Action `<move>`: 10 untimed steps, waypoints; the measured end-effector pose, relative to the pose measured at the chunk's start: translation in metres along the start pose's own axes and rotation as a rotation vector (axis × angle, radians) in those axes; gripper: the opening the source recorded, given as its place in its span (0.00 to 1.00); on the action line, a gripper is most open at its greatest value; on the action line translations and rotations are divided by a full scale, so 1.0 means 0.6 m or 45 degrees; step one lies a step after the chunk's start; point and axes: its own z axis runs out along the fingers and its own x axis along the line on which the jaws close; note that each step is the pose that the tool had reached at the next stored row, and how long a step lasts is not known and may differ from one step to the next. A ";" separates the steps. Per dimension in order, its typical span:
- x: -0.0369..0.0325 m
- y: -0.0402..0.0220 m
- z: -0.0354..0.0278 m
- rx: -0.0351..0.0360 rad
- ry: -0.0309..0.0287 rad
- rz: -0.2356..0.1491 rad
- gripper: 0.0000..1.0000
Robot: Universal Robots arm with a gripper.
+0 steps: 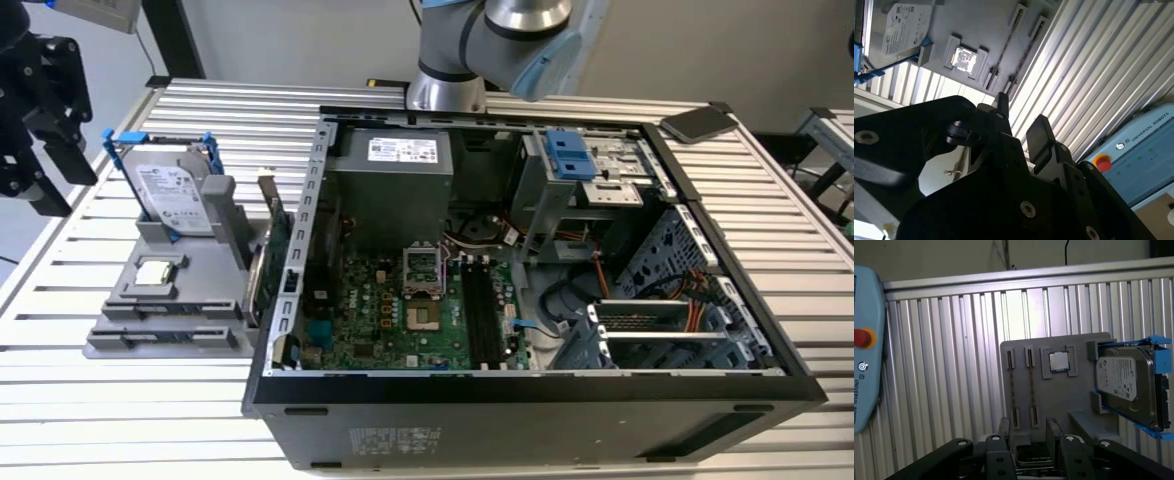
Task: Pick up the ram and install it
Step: 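Pick up the ram and move it above insertion slot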
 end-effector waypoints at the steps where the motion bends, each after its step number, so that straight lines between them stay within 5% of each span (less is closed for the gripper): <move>1: 0.000 0.000 0.001 -0.0001 0.0002 0.000 1.00; 10: 0.000 0.000 0.011 0.0004 0.0020 0.000 1.00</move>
